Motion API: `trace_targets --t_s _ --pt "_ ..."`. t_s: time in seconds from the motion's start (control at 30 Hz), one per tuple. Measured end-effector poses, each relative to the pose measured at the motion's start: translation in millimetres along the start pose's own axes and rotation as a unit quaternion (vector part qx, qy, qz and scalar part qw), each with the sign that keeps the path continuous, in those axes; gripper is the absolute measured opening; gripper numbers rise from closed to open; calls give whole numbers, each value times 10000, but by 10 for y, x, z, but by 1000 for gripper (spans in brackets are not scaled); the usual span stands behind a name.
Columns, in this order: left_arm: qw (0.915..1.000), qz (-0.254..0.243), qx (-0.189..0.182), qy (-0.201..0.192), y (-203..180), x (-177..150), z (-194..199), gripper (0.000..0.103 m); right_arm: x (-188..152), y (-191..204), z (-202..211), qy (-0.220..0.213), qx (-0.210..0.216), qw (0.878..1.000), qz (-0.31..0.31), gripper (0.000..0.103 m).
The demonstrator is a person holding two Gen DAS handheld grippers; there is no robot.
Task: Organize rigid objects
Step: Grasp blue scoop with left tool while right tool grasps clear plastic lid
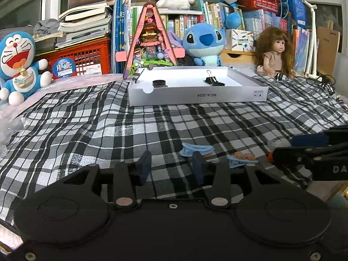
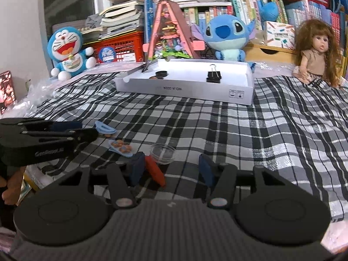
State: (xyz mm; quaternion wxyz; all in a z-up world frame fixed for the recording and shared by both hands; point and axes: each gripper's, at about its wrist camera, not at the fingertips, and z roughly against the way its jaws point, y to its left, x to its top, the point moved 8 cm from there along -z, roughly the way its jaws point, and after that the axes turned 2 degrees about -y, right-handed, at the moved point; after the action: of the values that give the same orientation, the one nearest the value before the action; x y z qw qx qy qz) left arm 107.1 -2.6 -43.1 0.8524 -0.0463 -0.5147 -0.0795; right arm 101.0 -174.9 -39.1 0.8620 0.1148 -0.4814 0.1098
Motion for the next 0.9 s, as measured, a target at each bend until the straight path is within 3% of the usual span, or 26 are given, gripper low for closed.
trace_targets --t_s 0.23,0.53,0.77,0.9 --pt "9999 -34 -33 -94 -150 31 4 52 32 -41 -6 -37 -47 9994 -353 60" --pt "9999 109 33 -44 -261 8 -166 54 46 -67 -80 -162 -293 9970 -693 60" --pt "9997 232 44 -45 -282 20 -226 40 46 -39 -89 -207 -345 9973 -619 57" --pt "9996 262 69 -46 -297 21 -233 37 50 -16 -88 -229 -331 9970 -661 56"
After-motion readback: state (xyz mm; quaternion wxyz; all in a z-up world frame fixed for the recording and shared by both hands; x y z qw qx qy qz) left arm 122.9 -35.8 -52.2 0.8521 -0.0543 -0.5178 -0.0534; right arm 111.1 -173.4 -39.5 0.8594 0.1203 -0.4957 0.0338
